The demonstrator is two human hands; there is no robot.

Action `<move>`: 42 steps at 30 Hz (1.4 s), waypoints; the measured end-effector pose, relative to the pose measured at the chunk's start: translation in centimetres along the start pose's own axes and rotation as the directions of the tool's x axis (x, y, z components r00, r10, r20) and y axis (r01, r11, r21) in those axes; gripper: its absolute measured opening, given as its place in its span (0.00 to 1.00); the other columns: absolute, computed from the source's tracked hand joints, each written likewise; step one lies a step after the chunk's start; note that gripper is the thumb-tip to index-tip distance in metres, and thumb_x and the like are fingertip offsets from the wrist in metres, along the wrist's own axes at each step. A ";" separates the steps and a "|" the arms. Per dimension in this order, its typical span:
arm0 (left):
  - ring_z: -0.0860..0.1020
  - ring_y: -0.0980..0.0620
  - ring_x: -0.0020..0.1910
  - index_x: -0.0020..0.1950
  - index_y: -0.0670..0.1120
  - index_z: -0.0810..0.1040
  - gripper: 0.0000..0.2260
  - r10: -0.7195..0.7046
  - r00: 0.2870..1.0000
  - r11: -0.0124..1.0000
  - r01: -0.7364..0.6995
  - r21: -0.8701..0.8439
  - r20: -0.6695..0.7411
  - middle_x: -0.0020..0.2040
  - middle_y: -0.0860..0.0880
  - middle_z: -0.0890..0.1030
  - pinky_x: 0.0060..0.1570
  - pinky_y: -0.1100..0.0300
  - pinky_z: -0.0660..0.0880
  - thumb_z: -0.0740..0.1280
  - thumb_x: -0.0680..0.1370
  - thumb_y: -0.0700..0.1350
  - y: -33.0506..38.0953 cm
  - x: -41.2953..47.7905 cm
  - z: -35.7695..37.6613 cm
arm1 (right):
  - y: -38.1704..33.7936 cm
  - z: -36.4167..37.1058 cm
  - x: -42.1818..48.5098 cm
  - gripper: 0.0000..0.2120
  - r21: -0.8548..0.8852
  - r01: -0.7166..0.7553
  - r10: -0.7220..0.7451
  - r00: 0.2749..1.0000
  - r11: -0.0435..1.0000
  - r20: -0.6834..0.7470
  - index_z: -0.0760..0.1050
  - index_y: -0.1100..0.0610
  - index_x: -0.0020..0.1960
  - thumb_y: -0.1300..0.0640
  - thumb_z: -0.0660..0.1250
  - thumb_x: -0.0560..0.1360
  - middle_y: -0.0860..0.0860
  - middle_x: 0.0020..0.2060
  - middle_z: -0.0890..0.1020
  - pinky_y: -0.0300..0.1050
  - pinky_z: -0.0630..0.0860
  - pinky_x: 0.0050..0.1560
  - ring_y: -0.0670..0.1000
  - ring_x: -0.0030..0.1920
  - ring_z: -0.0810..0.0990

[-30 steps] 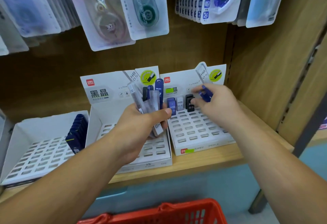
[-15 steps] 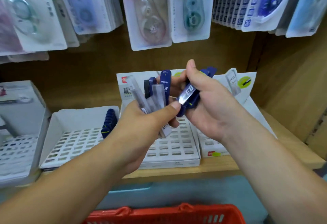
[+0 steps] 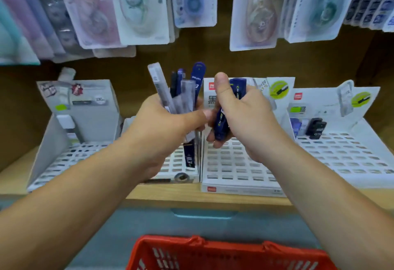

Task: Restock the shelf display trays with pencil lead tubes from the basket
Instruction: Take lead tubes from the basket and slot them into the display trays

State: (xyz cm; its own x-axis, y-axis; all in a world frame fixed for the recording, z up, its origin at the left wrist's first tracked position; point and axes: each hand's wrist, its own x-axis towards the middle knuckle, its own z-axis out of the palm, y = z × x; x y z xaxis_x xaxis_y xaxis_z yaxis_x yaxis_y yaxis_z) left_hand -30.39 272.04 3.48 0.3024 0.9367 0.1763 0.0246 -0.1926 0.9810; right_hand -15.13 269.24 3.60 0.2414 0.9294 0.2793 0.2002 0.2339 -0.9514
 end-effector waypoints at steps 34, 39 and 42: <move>0.82 0.57 0.45 0.46 0.57 0.78 0.11 0.199 0.980 0.816 -0.182 0.549 0.029 0.44 0.56 0.83 0.45 0.61 0.80 0.73 0.79 0.42 -4.4 4.5 -5.9 | 4.8 1.9 2.3 0.17 -0.408 0.039 -0.034 0.999 0.912 0.020 0.79 0.52 0.51 0.38 0.69 0.77 0.53 0.41 0.83 0.49 0.78 0.44 0.48 0.37 0.79; 0.81 0.66 0.44 0.48 0.56 0.77 0.12 0.209 0.978 0.890 -0.186 0.417 -0.012 0.44 0.58 0.83 0.36 0.80 0.70 0.76 0.77 0.41 -5.0 5.4 -5.6 | 5.5 1.7 2.4 0.17 -0.365 -0.021 0.030 0.999 0.931 0.018 0.76 0.50 0.50 0.36 0.69 0.77 0.47 0.36 0.80 0.43 0.72 0.38 0.42 0.32 0.76; 0.82 0.66 0.46 0.51 0.54 0.79 0.11 0.195 0.981 0.907 -0.178 0.382 -0.007 0.45 0.58 0.84 0.39 0.79 0.72 0.75 0.77 0.40 -5.4 5.6 -5.5 | 5.7 1.7 2.5 0.09 -0.315 -0.078 0.096 0.995 0.946 0.040 0.75 0.50 0.50 0.45 0.67 0.80 0.48 0.33 0.77 0.40 0.68 0.32 0.44 0.28 0.72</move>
State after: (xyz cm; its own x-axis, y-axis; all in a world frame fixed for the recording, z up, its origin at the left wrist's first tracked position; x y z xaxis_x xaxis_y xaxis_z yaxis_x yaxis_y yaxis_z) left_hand -34.04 279.91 -0.42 0.2945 0.8832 0.3649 0.3326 -0.4527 0.8273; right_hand -15.03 273.41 -1.32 0.2209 0.9583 0.1813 0.4691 0.0586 -0.8812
